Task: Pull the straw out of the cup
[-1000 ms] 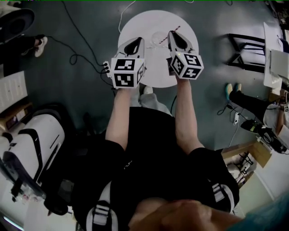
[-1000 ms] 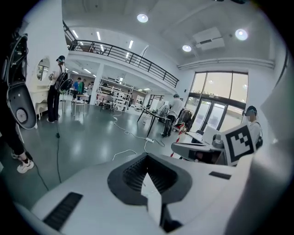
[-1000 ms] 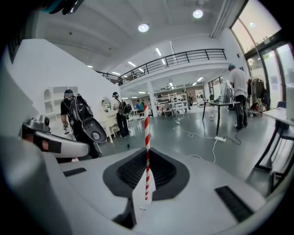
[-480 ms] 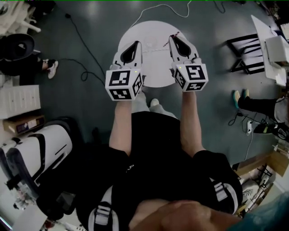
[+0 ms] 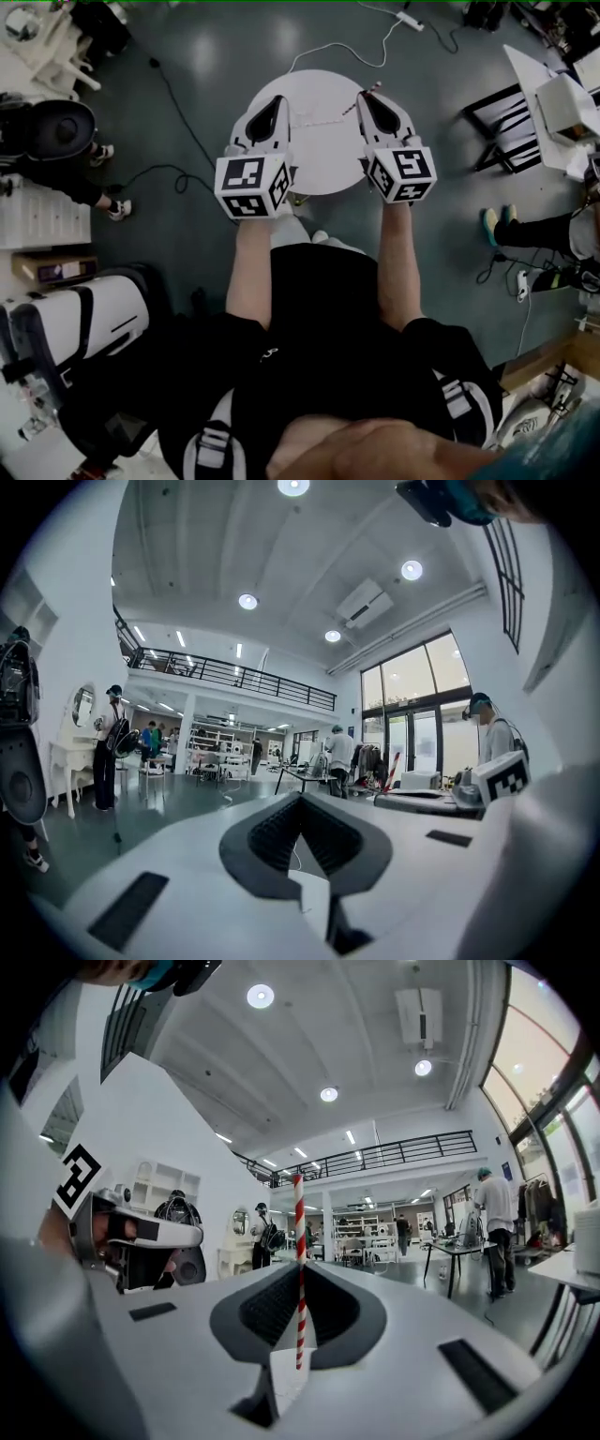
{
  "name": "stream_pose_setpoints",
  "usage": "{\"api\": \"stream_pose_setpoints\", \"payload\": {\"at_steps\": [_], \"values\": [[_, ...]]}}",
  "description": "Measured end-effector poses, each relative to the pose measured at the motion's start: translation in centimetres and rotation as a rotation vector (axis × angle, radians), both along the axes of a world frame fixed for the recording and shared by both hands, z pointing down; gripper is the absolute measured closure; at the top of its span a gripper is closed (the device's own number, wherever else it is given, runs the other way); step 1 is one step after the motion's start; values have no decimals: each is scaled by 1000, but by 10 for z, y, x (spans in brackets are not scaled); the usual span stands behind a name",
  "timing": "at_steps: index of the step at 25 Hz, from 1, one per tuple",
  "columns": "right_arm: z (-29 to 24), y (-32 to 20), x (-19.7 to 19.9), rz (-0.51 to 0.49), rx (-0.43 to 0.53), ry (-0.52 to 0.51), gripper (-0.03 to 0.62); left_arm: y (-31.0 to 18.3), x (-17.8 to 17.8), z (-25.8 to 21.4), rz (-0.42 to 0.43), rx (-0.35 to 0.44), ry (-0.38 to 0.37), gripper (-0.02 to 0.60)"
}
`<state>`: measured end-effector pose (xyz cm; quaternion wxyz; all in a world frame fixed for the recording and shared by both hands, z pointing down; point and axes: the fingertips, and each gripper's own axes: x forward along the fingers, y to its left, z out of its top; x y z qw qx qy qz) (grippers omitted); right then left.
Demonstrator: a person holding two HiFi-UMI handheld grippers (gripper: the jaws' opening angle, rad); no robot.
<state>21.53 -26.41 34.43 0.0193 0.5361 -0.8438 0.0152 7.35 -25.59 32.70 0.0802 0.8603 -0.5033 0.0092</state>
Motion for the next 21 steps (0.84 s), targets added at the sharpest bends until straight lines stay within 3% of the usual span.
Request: {"api": "stream_pose_setpoints", "payload": {"at_steps": [10,17,21], "values": [[-10,-4,8,-36,28,-16,563,2,18,-10,9,29,8,575],[-8,-6,14,-27,18,26,563,-8,8,-6,-5,2,43,575],[-11,-8,26,-32,20,12,562,-15,21,-3,-1,-9,40,575]]}}
